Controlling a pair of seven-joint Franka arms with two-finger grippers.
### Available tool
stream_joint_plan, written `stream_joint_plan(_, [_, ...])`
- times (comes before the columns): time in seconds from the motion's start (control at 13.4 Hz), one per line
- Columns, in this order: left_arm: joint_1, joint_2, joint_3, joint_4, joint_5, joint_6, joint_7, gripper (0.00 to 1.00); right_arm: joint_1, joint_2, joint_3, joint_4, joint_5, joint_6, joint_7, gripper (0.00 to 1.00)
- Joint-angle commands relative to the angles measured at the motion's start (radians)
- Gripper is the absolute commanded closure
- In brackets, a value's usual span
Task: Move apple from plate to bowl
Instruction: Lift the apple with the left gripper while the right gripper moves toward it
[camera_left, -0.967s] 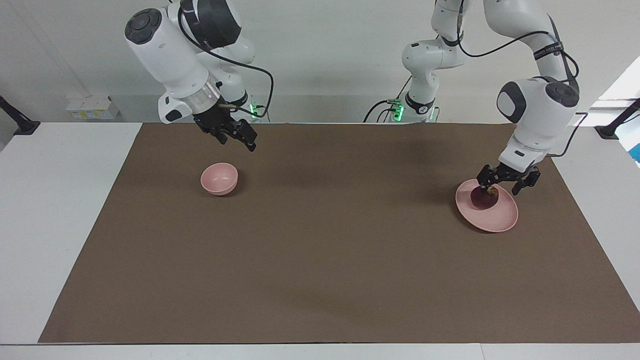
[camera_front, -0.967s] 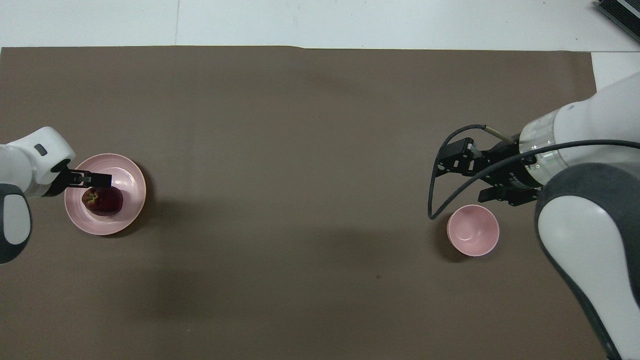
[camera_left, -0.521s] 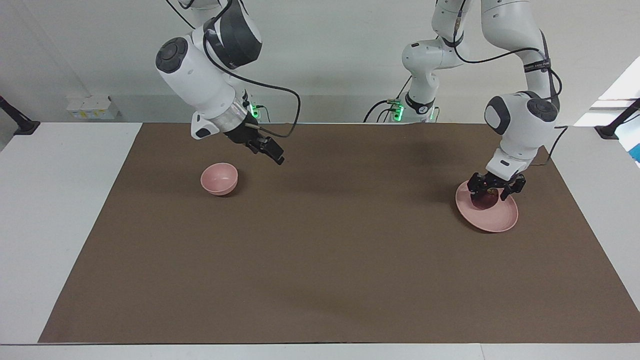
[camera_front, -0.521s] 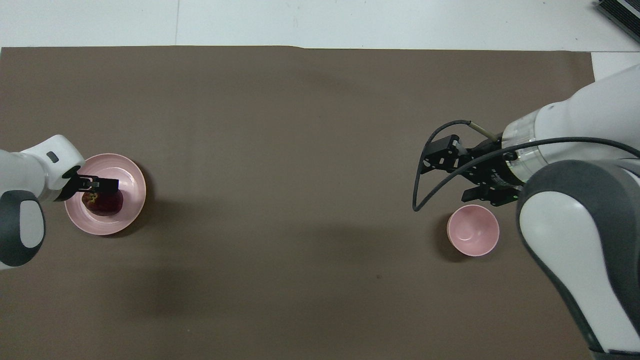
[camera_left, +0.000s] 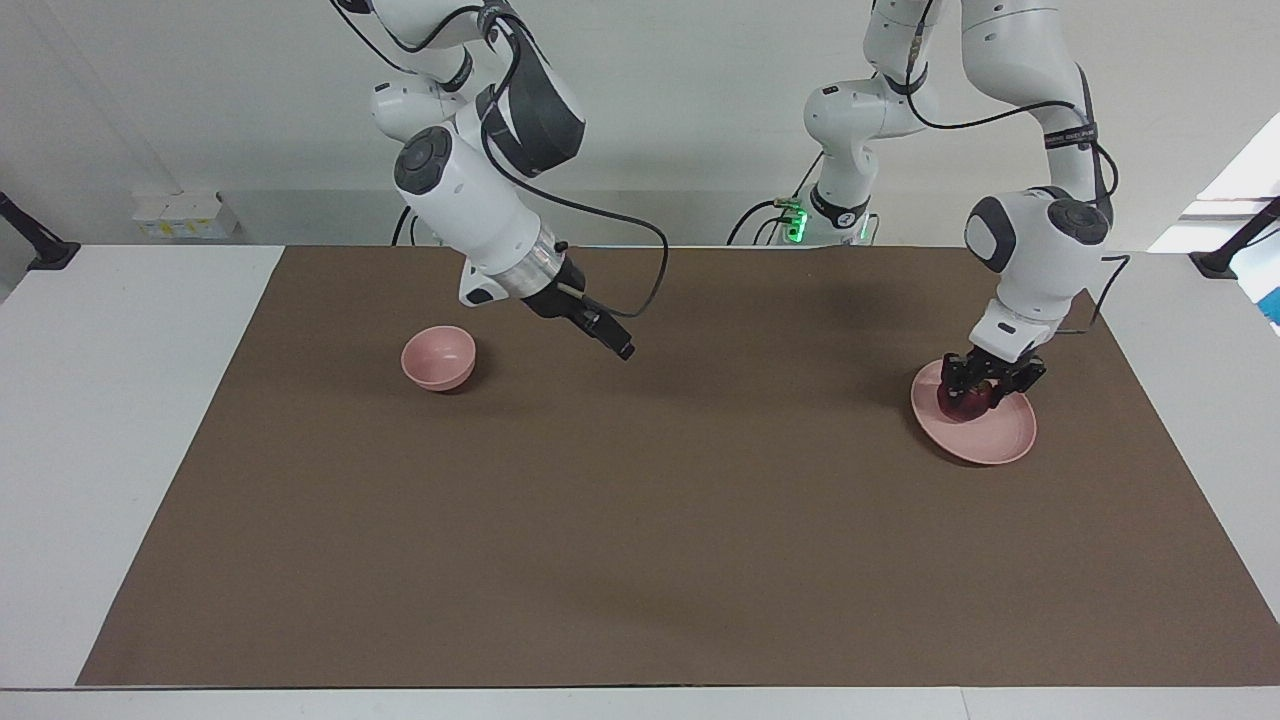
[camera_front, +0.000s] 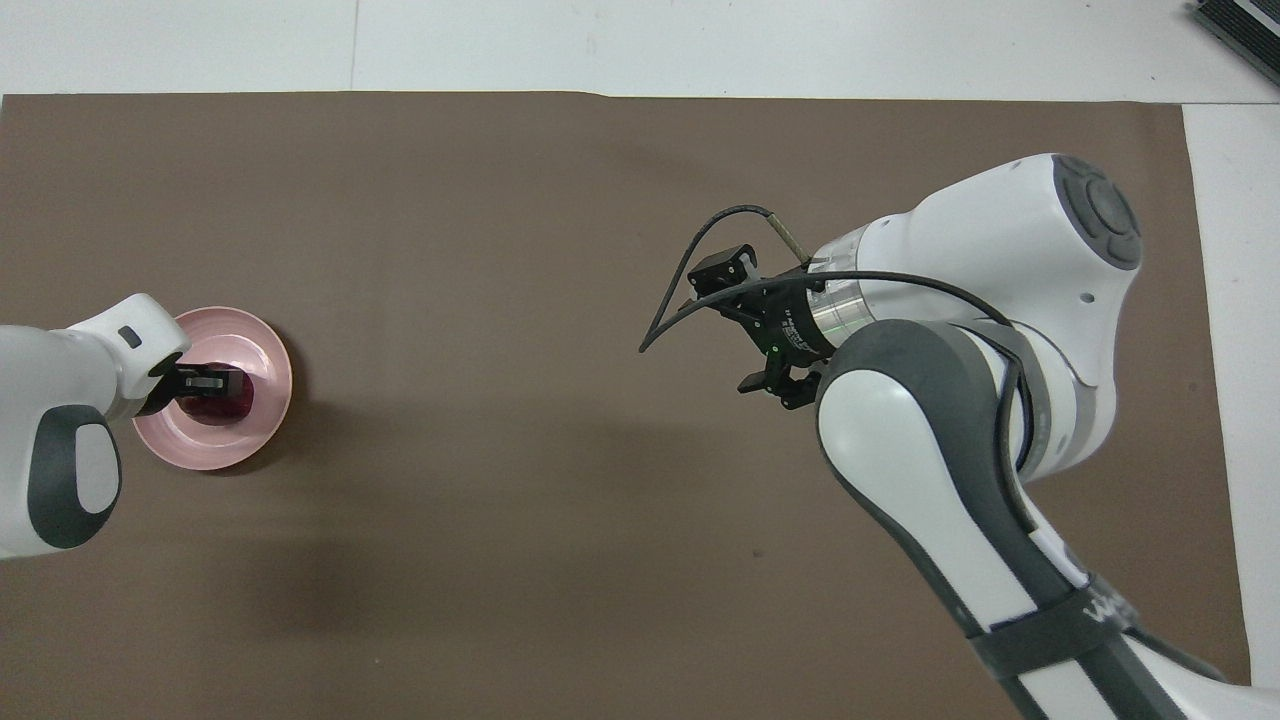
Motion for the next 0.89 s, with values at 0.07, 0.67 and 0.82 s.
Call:
stream_joint_plan(0.07, [0.013,-0.022,-0.006,0.037,-0.011,0.013,0.011,1.0,0.047,0.038,0.0,-0.002,0.109,0.083,0.055,0.0])
stream_joint_plan(0.67, [-0.129,-0.039,-0.018,0.155,-0.448,-0.145,-0.015,1.0,0.091,0.064,0.0,0.004,0.274,0.169,0.099,0.0])
stream_joint_plan(0.82, [-0.19,-0.039,-0.026,0.155,-0.499,-0.137,-0.09,1.0,0.117,0.081,0.0,0.007,0.307,0.194,0.112,0.0])
